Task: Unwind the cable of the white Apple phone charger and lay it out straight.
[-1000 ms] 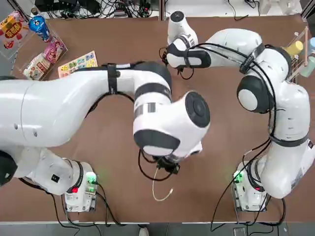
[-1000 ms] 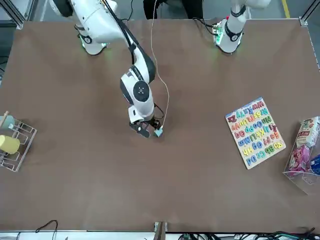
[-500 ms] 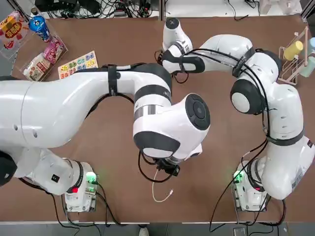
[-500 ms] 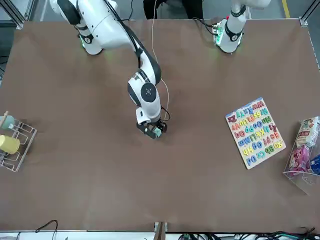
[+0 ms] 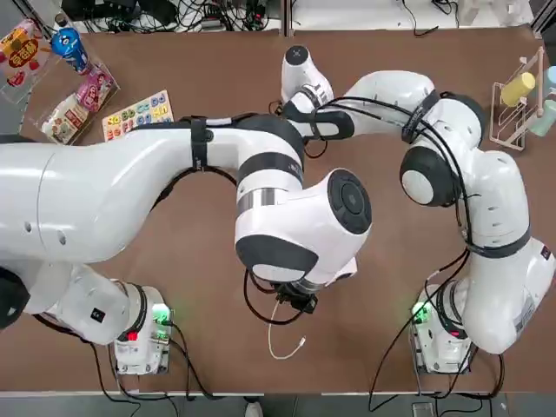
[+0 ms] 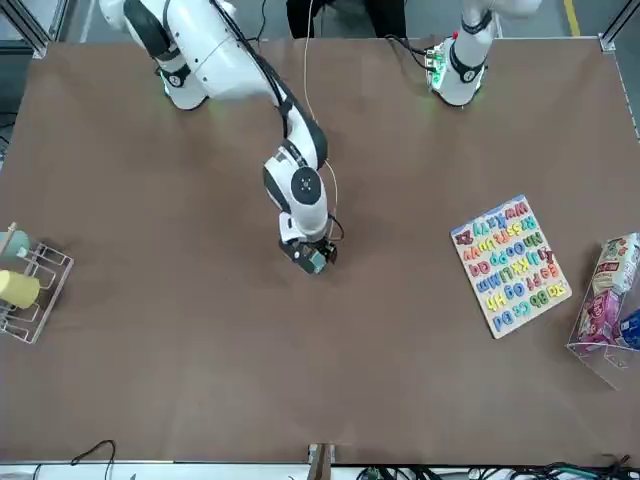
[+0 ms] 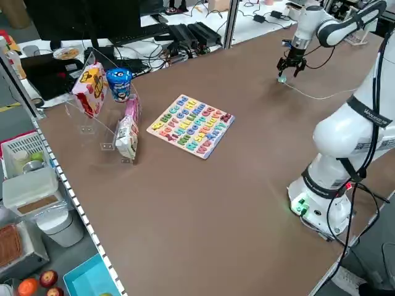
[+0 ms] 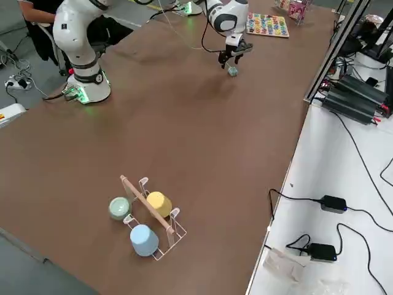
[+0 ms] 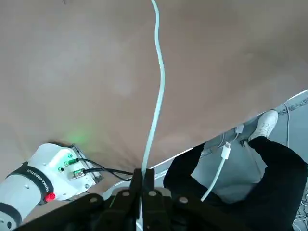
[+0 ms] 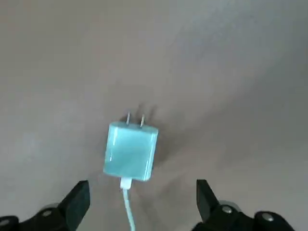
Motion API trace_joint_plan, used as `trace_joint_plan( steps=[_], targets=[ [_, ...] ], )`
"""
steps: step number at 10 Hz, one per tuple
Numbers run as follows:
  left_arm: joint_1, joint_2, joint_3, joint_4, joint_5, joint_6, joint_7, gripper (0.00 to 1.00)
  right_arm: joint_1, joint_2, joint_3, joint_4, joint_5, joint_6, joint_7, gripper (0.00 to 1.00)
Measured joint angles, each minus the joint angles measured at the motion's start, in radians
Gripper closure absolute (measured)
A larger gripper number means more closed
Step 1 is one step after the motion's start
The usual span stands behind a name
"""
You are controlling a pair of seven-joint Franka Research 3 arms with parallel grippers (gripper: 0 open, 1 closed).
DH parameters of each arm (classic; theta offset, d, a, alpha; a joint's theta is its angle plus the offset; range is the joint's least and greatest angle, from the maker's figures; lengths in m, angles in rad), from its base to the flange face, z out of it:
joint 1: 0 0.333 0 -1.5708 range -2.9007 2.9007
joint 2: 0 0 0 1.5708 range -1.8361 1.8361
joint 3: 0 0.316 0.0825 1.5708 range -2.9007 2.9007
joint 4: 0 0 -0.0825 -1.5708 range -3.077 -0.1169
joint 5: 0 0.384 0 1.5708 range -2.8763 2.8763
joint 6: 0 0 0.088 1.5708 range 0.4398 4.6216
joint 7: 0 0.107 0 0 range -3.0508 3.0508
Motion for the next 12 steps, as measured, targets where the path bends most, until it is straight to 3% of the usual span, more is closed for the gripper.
trace_joint_plan(
  steps=[5,12],
  targets=[
    [0.002,0.0,0.0,0.0,0.0,0.0,0.001,0.96,0.004,0.048,-0.006,0.03,0.0,0.019,0.04,0.02],
    [0.018,0.002,0.005,0.0,0.0,0.0,0.003,0.96,0.004,0.074,-0.017,0.048,-0.021,0.022,0.041,0.1]
  ],
)
